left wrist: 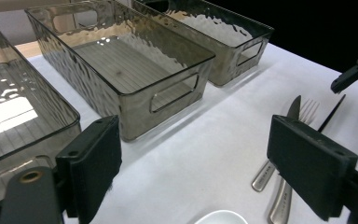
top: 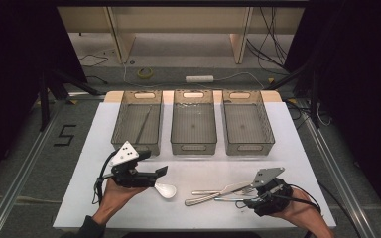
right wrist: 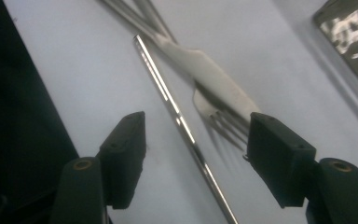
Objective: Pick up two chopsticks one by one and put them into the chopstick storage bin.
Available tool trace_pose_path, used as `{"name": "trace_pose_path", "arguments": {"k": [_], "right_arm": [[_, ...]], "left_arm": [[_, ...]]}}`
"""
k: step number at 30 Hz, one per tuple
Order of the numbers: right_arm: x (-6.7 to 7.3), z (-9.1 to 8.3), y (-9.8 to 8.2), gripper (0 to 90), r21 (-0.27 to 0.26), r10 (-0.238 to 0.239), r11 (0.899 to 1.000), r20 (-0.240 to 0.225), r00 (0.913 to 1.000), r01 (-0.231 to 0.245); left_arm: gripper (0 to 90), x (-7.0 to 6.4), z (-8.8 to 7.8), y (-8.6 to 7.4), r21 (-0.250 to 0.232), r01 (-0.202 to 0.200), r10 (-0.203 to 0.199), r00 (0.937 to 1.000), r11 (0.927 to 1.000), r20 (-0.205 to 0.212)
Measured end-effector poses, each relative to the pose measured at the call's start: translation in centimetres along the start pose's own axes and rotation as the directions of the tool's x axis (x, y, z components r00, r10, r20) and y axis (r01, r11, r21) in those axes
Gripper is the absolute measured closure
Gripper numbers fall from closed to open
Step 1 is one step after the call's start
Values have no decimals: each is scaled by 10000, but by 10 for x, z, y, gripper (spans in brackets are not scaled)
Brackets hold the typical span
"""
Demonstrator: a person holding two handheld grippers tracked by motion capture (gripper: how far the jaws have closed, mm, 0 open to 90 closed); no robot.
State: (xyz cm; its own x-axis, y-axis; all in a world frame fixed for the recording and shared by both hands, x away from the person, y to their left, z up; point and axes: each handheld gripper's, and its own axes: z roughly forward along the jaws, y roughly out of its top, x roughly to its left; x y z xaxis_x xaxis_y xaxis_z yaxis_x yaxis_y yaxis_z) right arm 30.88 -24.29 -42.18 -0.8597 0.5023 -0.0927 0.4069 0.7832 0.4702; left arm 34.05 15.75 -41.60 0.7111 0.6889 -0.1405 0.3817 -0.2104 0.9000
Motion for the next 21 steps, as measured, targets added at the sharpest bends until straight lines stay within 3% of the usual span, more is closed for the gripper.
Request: {"name": "trace_pose_path", "arguments": {"k": [7, 15, 21], "right_arm": [[0, 13, 6, 479, 879, -448, 9950, -312, 9985, 474], [0, 27, 11, 555, 1812, -810, 9796, -392, 9959, 868], [-3, 34, 10, 617, 2185, -994, 9701, -402, 9942, 1059]], "left_arm": [[168, -7, -3, -3, 70, -159, 158, 9998, 9998, 145], [165, -11, -7, -6, -43, -188, 189, 9996, 9998, 223], [165, -14, -6, -7, 56, -222, 221, 9993, 9997, 300]]}}
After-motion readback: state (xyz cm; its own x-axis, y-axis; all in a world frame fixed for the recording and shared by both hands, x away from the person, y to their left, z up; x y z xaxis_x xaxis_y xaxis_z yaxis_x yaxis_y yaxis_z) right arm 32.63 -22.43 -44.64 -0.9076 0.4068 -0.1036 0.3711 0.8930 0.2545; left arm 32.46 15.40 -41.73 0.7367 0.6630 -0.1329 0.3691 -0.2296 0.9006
